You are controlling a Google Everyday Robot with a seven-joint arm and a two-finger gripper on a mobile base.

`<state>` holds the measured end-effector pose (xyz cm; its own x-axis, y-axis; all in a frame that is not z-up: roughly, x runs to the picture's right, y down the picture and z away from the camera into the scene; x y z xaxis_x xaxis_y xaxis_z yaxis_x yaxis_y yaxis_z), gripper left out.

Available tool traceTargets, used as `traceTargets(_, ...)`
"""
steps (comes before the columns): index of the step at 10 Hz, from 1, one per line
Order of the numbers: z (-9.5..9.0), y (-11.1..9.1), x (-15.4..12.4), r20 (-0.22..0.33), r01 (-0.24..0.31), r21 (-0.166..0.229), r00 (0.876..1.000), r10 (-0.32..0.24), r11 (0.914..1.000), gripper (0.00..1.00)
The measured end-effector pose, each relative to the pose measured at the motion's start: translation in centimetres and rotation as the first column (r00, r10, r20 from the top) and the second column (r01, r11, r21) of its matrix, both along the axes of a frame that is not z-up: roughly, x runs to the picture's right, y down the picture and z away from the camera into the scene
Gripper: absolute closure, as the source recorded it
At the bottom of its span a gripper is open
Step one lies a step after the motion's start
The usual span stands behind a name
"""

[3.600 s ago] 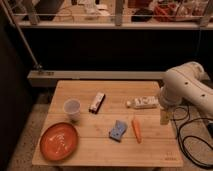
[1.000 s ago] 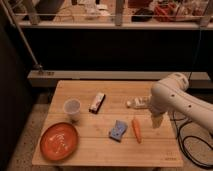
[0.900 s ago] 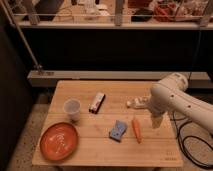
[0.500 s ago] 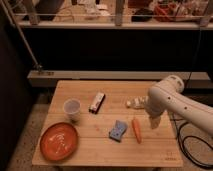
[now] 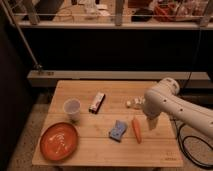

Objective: Place the pepper on the white sponge

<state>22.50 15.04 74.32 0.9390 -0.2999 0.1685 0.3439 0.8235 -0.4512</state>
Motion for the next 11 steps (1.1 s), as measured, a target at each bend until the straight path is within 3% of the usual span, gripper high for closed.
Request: traceTargets(11, 3.6, 2.6, -0.5, 0.071, 0.104, -0.005, 0.992, -0.104, 0.9945, 0.20)
